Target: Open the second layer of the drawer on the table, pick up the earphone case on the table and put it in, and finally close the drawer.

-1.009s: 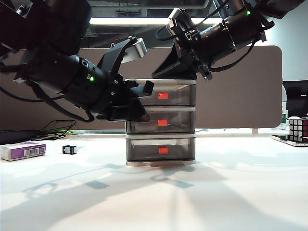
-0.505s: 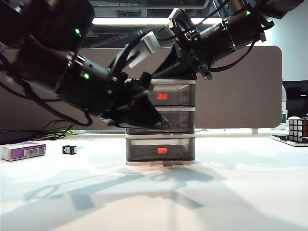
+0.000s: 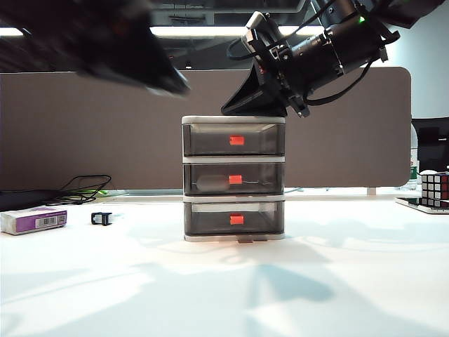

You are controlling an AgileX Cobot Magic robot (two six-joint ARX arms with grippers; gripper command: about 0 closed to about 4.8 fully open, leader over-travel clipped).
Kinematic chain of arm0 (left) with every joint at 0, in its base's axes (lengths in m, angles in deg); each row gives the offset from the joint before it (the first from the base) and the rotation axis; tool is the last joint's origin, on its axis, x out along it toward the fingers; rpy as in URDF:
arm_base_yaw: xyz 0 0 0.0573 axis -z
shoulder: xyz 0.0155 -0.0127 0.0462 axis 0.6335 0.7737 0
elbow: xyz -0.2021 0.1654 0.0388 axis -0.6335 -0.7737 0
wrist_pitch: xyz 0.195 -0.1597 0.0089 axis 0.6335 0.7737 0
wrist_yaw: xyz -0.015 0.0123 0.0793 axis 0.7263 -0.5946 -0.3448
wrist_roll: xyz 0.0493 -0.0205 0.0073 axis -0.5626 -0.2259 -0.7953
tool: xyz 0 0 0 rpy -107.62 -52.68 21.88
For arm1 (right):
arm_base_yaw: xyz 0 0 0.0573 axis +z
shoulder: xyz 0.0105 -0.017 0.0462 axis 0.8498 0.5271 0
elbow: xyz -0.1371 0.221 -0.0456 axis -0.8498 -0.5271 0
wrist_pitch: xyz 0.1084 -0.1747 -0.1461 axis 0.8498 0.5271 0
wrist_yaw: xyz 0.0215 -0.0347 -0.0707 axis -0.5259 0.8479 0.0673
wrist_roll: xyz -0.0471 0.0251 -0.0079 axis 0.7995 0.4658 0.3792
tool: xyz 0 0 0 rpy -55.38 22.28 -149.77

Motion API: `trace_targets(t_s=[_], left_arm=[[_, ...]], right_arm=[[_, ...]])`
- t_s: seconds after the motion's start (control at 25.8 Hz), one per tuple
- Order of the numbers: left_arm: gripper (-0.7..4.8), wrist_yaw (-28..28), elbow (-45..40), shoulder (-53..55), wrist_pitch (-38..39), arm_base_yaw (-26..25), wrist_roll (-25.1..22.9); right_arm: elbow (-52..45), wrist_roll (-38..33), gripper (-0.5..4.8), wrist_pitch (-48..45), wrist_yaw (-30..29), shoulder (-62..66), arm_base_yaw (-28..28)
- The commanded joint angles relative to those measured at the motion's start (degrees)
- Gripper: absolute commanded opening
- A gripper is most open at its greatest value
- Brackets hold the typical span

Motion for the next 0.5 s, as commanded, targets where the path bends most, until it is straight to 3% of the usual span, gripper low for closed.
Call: trace_targets(t_s=[0.04, 0.39, 0.5], left_arm=[[-0.06, -6.56, -0.11, -8.09, 9.33, 2.25, -0.02], [-0.06, -8.63, -1.01, -19.45, 21.86, 3.08, 2.99], [-0.05, -13.35, -1.44, -22.45, 24.52, 3.69, 4.02]], right_arm=[[-0.7, -0.26, -0.05, 1.07, 0.46, -0.9, 0.15], [-0.7, -0.28, -0.05, -1.22, 0.48, -7.61, 0.17], [-0.72, 0.59, -0.05, 1.97, 1.97, -10.78, 0.17]])
